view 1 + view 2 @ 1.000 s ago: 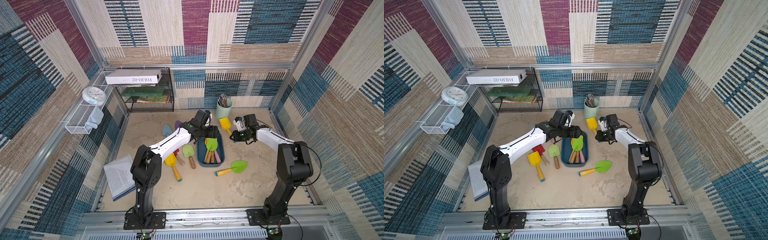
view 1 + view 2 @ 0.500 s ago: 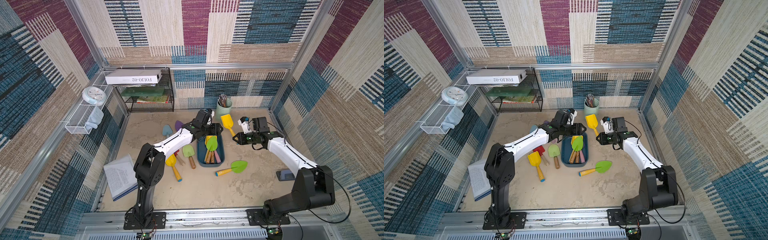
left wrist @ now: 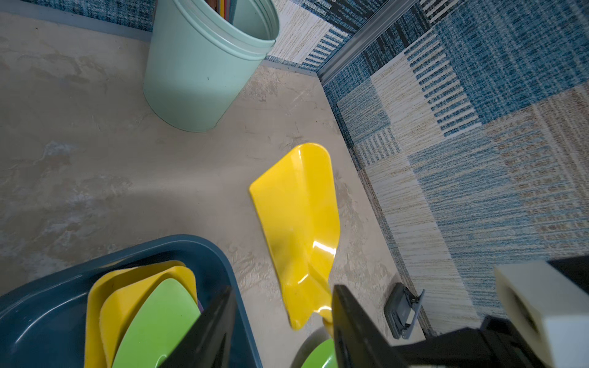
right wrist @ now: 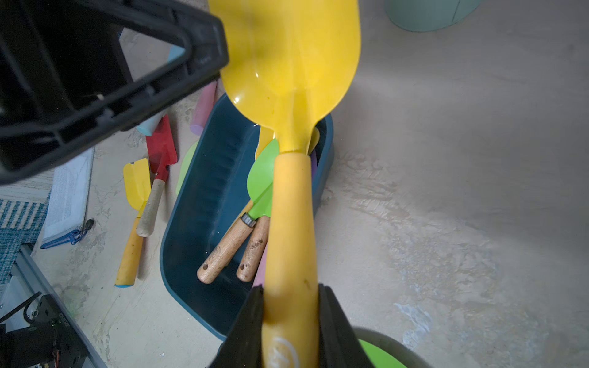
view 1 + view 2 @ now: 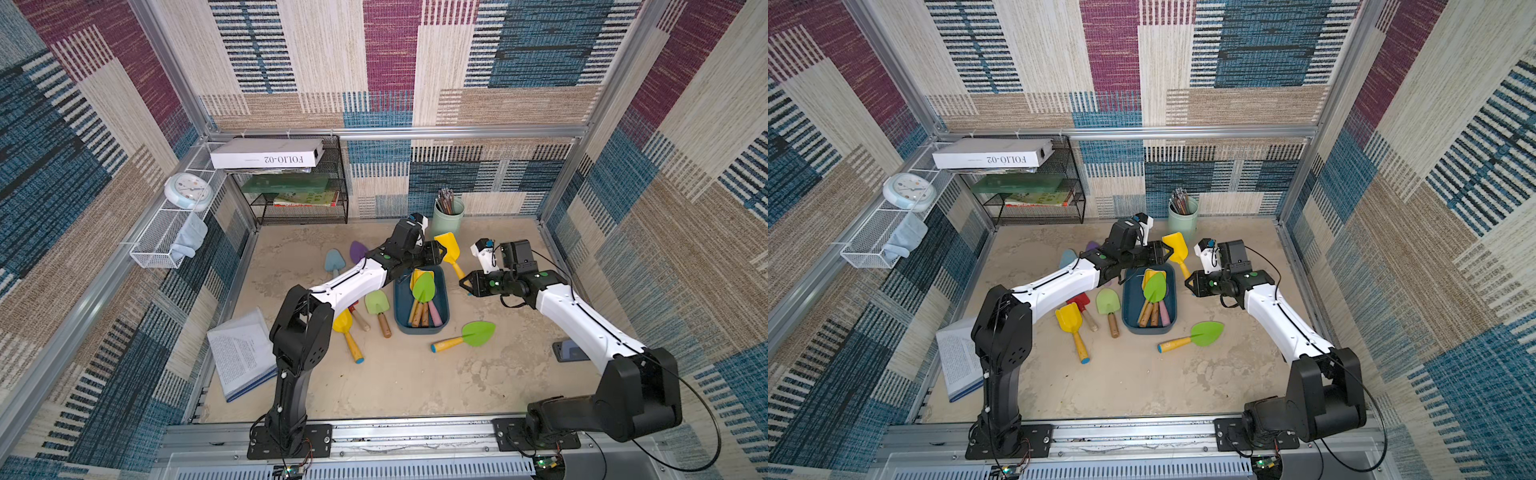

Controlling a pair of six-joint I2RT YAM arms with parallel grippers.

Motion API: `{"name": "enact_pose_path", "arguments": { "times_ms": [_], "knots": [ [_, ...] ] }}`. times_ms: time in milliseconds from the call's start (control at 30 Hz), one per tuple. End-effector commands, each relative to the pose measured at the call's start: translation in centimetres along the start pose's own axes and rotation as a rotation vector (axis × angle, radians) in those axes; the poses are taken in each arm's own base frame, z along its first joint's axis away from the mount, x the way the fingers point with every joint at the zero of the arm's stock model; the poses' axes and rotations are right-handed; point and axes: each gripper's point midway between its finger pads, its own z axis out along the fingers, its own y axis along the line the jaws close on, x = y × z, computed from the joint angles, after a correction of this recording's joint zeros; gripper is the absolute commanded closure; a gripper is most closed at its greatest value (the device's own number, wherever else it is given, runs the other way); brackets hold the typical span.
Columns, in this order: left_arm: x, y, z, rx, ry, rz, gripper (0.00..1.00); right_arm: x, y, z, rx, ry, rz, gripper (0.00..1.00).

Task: Put the shovel into the storage box
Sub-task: Pick up the shovel from the center of the board.

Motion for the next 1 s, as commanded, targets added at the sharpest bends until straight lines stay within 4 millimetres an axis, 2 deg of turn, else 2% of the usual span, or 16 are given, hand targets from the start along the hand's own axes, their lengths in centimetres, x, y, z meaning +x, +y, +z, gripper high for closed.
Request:
{"name": "enact_pose_path", "arguments": {
  "times_ms": [0,233,567,867,967],
  "knots": [
    [-0.5,0.1,0.1,-0.010,-0.024,-0.011,0.56,-1.3,0.2,0.0,0.015,-0.045,0.008,1.00],
    [-0.3,0.5,0.4,-0.031,-0.014,-0.016,0.71,-1.7,0.8,0.3,0.014,-0.055,0.011,1.00],
    [-0.2,0.7,0.9,-0.041,-0.016,-0.027,0.77,-1.8,1.5,0.3,0.003,-0.060,0.010,1.00],
    [-0.2,1.0,1.1,-0.051,-0.027,-0.038,1.00,-1.6,2.3,0.3,-0.016,-0.059,0.009,1.00],
    [-0.2,0.9,1.2,-0.050,-0.030,-0.040,1.00,-1.6,2.4,0.3,-0.019,-0.060,0.010,1.00]
  ]
}}
